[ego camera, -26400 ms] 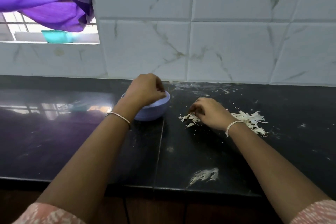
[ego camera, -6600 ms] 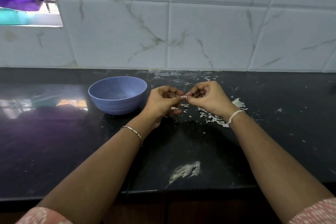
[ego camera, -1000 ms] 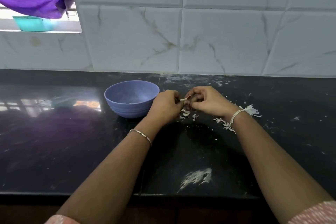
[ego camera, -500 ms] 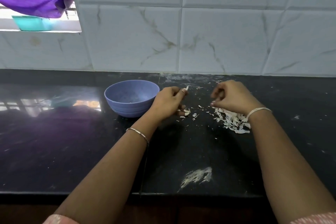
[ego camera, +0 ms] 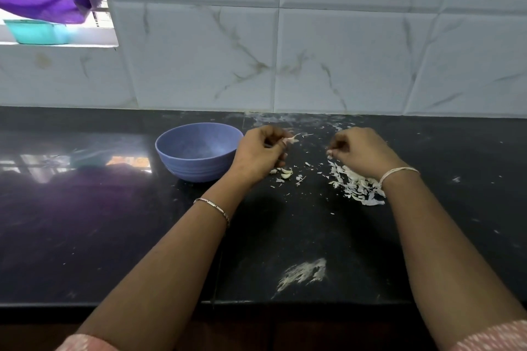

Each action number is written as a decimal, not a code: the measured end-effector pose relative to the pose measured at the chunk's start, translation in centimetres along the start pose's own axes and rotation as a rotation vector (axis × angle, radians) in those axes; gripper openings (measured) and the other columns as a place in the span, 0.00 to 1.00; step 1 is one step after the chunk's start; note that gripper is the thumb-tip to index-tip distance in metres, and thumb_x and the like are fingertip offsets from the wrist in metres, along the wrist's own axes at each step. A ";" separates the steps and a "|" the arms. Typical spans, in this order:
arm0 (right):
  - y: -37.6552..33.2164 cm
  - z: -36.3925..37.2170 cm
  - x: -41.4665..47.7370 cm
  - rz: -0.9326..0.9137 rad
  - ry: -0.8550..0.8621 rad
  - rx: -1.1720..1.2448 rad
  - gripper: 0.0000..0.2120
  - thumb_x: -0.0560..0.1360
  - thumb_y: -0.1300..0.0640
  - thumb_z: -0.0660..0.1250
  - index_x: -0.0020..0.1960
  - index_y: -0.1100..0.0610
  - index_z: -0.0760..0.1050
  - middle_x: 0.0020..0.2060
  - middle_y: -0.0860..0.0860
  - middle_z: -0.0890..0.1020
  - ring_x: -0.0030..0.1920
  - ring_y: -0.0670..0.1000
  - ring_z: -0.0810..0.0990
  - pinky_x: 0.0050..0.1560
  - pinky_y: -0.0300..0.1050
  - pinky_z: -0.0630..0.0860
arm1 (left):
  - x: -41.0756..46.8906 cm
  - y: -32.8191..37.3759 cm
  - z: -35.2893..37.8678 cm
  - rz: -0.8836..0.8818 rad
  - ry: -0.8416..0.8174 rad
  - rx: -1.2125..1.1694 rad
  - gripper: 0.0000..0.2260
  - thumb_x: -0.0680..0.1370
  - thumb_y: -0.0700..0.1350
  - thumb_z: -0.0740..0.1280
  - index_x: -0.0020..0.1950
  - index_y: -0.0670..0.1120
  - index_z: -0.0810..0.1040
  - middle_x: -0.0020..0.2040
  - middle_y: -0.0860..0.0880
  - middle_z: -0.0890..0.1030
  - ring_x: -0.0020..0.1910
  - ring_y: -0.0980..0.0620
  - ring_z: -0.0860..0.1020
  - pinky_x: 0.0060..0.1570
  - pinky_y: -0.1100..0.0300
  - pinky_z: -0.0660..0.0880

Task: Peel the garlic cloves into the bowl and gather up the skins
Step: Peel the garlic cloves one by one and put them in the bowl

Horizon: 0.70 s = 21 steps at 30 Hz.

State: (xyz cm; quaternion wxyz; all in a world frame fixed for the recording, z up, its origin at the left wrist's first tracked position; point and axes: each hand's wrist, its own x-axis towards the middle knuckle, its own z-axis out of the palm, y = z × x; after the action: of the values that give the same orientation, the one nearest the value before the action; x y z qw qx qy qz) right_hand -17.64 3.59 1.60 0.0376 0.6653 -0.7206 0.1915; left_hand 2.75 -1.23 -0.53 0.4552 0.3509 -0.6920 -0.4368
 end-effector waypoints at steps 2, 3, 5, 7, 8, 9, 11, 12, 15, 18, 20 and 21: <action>-1.7 1.0 0.1 -0.123 -0.193 0.059 0.14 0.76 0.47 0.69 0.57 0.54 0.81 0.53 0.50 0.81 0.56 0.50 0.78 0.54 0.42 0.71 | 0.0 -0.4 0.3 -0.047 -0.023 -0.006 0.05 0.81 0.36 0.63 0.54 0.40 0.78 0.41 0.47 0.80 0.37 0.51 0.78 0.39 0.60 0.80; -2.3 1.5 0.1 -0.156 -0.276 0.073 0.19 0.75 0.43 0.69 0.60 0.54 0.79 0.56 0.51 0.79 0.59 0.51 0.76 0.58 0.43 0.71 | 0.0 -0.7 0.5 -0.070 -0.023 -0.004 0.04 0.81 0.36 0.63 0.52 0.42 0.77 0.41 0.47 0.81 0.38 0.51 0.78 0.41 0.58 0.80; -2.9 2.3 0.4 -0.179 -0.342 0.069 0.25 0.71 0.37 0.69 0.59 0.54 0.78 0.55 0.52 0.77 0.58 0.51 0.75 0.60 0.46 0.72 | 0.2 -1.1 0.6 -0.089 -0.002 0.015 0.04 0.81 0.37 0.63 0.50 0.44 0.76 0.41 0.48 0.82 0.38 0.51 0.78 0.44 0.53 0.80; -2.7 2.7 0.5 -0.204 -0.335 0.049 0.21 0.70 0.37 0.71 0.54 0.52 0.77 0.50 0.51 0.75 0.52 0.50 0.74 0.53 0.45 0.72 | 0.3 -1.2 0.6 -0.103 0.012 0.006 0.05 0.81 0.36 0.62 0.50 0.45 0.75 0.41 0.49 0.82 0.37 0.52 0.78 0.44 0.53 0.79; -2.5 2.9 0.5 -0.227 -0.312 0.044 0.17 0.71 0.40 0.71 0.51 0.51 0.76 0.48 0.50 0.74 0.50 0.49 0.74 0.51 0.44 0.71 | 0.3 -1.2 0.5 -0.108 0.016 -0.006 0.06 0.81 0.36 0.62 0.49 0.46 0.75 0.41 0.49 0.82 0.37 0.53 0.78 0.43 0.54 0.79; -2.4 2.9 0.2 -0.257 -0.283 0.043 0.14 0.73 0.43 0.71 0.50 0.51 0.76 0.46 0.49 0.74 0.48 0.49 0.73 0.50 0.44 0.70 | 0.3 -1.1 0.6 -0.108 0.018 -0.016 0.06 0.81 0.37 0.62 0.48 0.46 0.75 0.41 0.49 0.82 0.37 0.53 0.78 0.43 0.54 0.79; -2.2 2.7 -0.4 -0.315 -0.227 0.027 0.09 0.76 0.51 0.70 0.50 0.56 0.76 0.43 0.48 0.73 0.46 0.49 0.73 0.48 0.44 0.69 | 0.2 -1.1 0.6 -0.098 0.025 0.006 0.05 0.81 0.38 0.63 0.48 0.47 0.75 0.42 0.48 0.81 0.38 0.52 0.78 0.44 0.53 0.80; -1.9 2.5 -0.7 -0.328 -0.209 0.001 0.08 0.76 0.53 0.69 0.49 0.57 0.77 0.42 0.48 0.74 0.46 0.50 0.74 0.47 0.43 0.68 | 0.2 -1.1 0.6 -0.085 0.031 0.032 0.03 0.80 0.39 0.65 0.49 0.46 0.76 0.42 0.48 0.81 0.39 0.51 0.79 0.45 0.50 0.81; -0.3 1.0 -1.0 -0.290 -0.206 -0.135 0.05 0.75 0.54 0.70 0.48 0.54 0.78 0.45 0.48 0.75 0.49 0.49 0.75 0.47 0.41 0.66 | 0.2 -1.0 0.2 -0.038 0.046 0.125 0.02 0.79 0.43 0.69 0.51 0.46 0.79 0.43 0.49 0.80 0.42 0.48 0.81 0.48 0.49 0.82; 1.2 -1.0 -0.7 -0.218 -0.129 -0.174 0.06 0.71 0.58 0.73 0.45 0.49 0.78 0.46 0.45 0.79 0.48 0.46 0.76 0.49 0.43 0.71 | 0.1 -1.0 -0.1 0.015 0.033 0.180 0.02 0.77 0.43 0.71 0.47 0.49 0.81 0.40 0.51 0.80 0.39 0.52 0.80 0.43 0.58 0.81; 1.4 -1.9 -0.4 -0.186 -0.071 -0.095 0.07 0.72 0.63 0.70 0.46 0.51 0.81 0.42 0.45 0.84 0.44 0.44 0.80 0.46 0.40 0.74 | 0.0 -1.0 0.0 0.017 0.026 0.196 0.03 0.75 0.43 0.73 0.46 0.49 0.82 0.39 0.51 0.80 0.38 0.54 0.80 0.41 0.60 0.81; 1.3 -2.1 -0.2 -0.179 -0.057 -0.082 0.08 0.74 0.64 0.68 0.48 0.52 0.82 0.42 0.46 0.85 0.43 0.44 0.81 0.45 0.39 0.75 | 0.0 -1.1 0.1 0.011 0.025 0.196 0.03 0.75 0.43 0.74 0.46 0.50 0.83 0.39 0.50 0.81 0.38 0.53 0.80 0.41 0.59 0.81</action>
State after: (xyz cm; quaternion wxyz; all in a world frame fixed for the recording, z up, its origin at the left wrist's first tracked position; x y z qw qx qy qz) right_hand -19.27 4.52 3.18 0.0612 0.7301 -0.6664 0.1387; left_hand 2.77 -1.61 -1.54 0.4295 0.3955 -0.7276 -0.3601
